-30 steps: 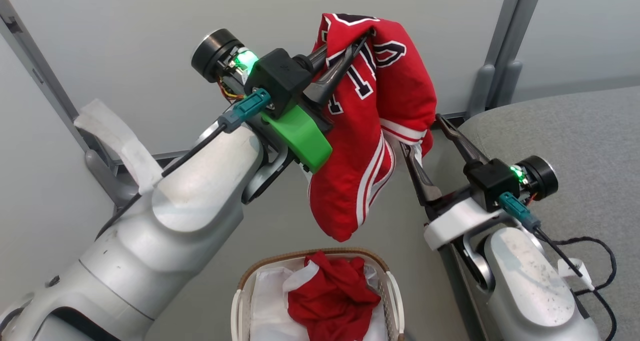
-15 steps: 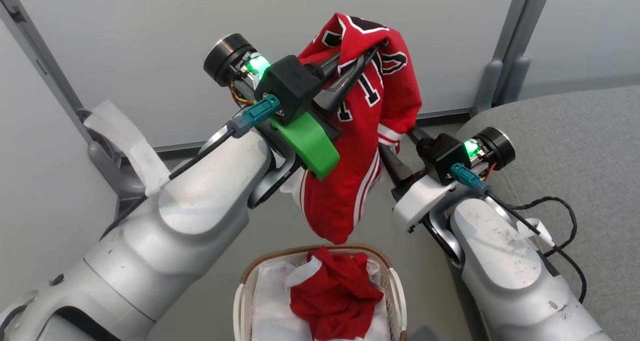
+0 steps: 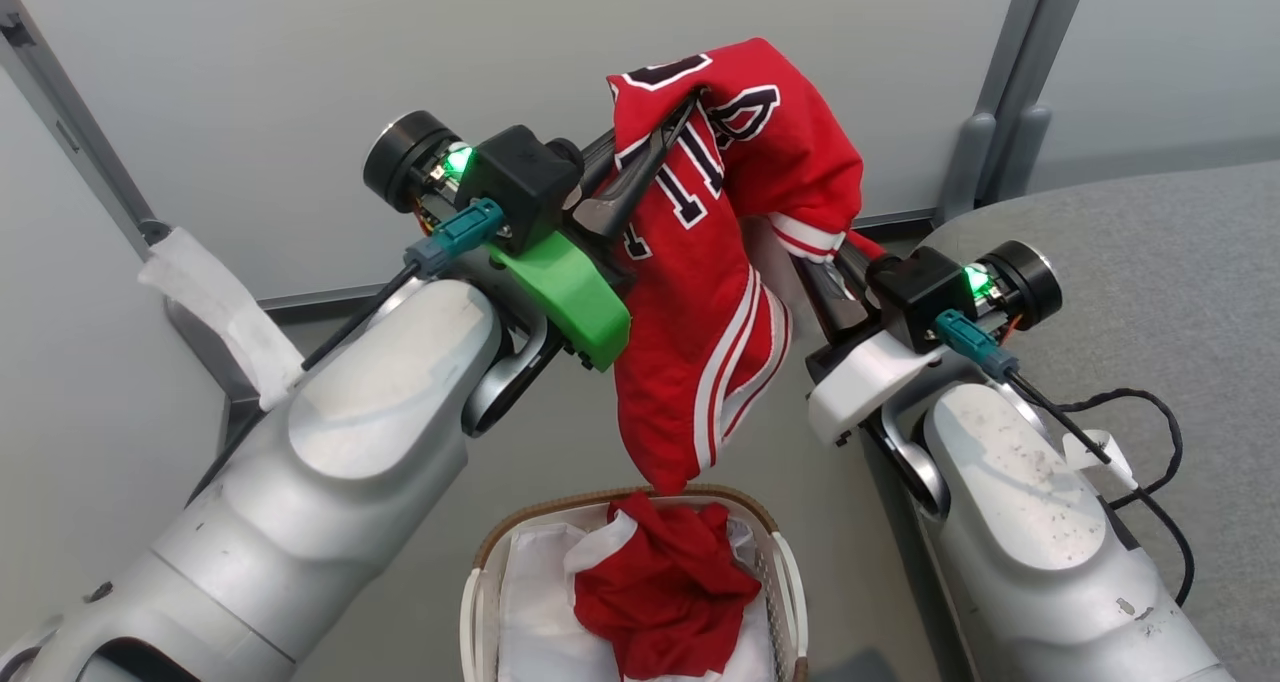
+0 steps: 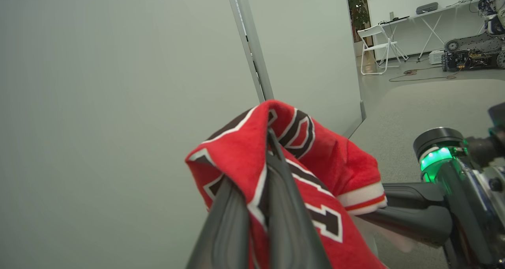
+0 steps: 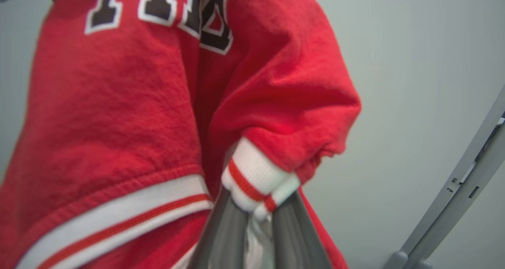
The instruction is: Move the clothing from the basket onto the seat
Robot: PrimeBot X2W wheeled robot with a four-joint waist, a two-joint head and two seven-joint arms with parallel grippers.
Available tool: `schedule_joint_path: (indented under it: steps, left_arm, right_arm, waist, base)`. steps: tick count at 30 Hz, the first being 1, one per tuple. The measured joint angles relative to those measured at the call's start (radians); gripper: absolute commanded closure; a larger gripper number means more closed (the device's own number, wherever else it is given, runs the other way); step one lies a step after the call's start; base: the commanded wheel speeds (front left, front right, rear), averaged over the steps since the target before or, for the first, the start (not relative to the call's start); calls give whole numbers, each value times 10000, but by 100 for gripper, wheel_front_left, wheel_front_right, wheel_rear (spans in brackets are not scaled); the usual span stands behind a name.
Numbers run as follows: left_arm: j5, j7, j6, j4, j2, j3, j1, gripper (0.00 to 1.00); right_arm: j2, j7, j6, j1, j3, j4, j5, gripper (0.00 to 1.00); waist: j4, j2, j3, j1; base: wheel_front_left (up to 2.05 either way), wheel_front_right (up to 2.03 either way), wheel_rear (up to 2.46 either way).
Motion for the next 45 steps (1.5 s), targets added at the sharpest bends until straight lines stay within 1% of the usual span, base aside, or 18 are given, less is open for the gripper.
schedule_joint_path:
  steps: [1,2,3,4,5,11,16,22,26,33,40,45]
  left_arm:
    - [-42,0,2,38,0,58,76,100]
    - [-94,0,2,59,-4,121,148,91]
    - [-167,0,15,67,-15,222,276,73]
    - [-222,-2,59,38,-36,347,430,34]
    - [-299,-2,86,6,-69,489,595,1]
    - [-267,-15,259,-293,-320,1149,1869,0]
    - [-59,-15,257,-324,-591,1498,2961,0]
    - [213,-15,176,-186,-859,1741,4071,0]
    - [593,-15,159,-48,-934,1827,4539,0]
    - [926,-15,88,54,-1204,2054,5279,0]
    - [1409,-15,75,79,-1396,2215,5565,0]
    - [1701,-15,71,82,-1494,2355,5708,0]
  right_arm:
    - [0,0,0,16,-86,-36,-54,100]
    - [0,0,0,23,-167,-58,-75,100]
    - [2,0,0,30,-288,-100,-127,100]
    - [-2,0,0,35,-422,-146,-169,100]
    - [0,0,0,50,-543,-180,-236,100]
    - [-10,0,0,253,-1365,-391,-541,100]
    - [-46,0,0,471,-2017,-579,-757,100]
    - [-173,0,0,705,-2650,-773,-917,100]
    - [-222,0,0,868,-2949,-836,-947,100]
    - [-217,0,0,1064,-3367,-882,-978,100]
    - [-297,0,0,1110,-3561,-894,-1022,100]
    - [-462,0,2,1128,-3657,-890,-1030,100]
  waist:
    - [-22,0,3,0]
    - [-41,0,6,0]
    - [-63,0,8,0]
    - [-84,0,11,0]
    - [-102,0,15,0]
    - [-213,0,17,0]
    - [-291,0,-30,0]
    - [-407,0,-70,0]
    - [-498,0,-77,0]
    - [-755,0,-58,0]
    - [-1239,0,21,0]
    - [-1825,0,110,0]
  base:
    - [0,0,0]
    - [0,0,0]
    - [0,0,0]
    - [0,0,0]
    - [0,0,0]
    - [0,0,0]
    - [0,0,0]
    - [0,0,0]
    - [0,0,0]
    - [0,0,0]
    - [0,0,0]
    - [0,0,0]
